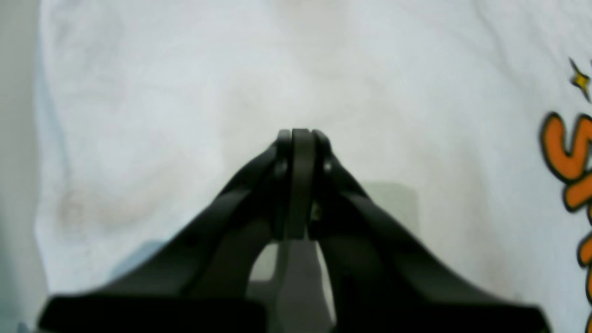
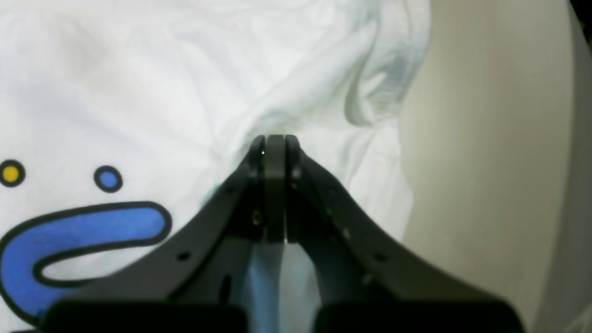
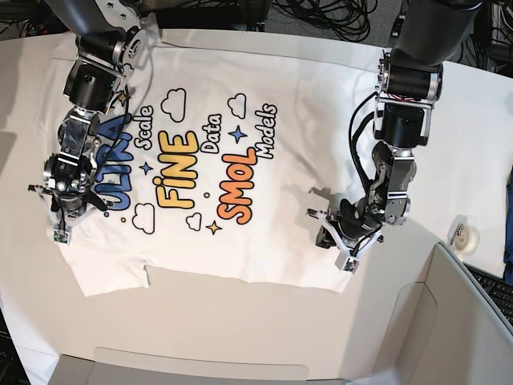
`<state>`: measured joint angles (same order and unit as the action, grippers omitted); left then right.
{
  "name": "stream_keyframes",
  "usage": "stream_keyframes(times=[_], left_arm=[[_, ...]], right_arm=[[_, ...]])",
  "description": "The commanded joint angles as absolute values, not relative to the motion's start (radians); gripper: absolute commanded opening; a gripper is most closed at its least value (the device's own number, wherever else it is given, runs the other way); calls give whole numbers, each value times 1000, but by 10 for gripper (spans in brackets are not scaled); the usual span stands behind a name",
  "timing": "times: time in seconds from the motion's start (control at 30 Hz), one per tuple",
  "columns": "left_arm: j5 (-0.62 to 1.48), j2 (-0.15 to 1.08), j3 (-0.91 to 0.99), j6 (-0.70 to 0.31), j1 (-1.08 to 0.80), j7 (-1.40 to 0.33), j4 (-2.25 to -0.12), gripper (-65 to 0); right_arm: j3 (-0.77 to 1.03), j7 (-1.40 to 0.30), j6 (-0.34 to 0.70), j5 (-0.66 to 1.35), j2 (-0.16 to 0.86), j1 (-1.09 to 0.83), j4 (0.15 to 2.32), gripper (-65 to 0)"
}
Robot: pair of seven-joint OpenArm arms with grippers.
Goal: Layout the t-shirt on the table in an organized manner, then fold the t-shirt properly
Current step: 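Lower both grippers onto the shirt hem corners and grasp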
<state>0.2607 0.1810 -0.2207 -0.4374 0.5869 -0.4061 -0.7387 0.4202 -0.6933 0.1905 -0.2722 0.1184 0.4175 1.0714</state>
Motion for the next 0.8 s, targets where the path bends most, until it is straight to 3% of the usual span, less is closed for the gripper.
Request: stream_keyframes(times=[0.0, 0.17, 0.77], left_arm=[[263, 188, -220, -417, 619, -377, -750, -650], [263, 202, -216, -318, 639, -369, -750, -650], [263, 216, -216, -312, 705, -371, -748, -650]], right_arm=[[420, -690, 203, -266, 130, 453, 1053, -650], [420, -671, 203, -268, 131, 495, 1007, -650], [420, -682, 202, -268, 263, 544, 1009, -650]])
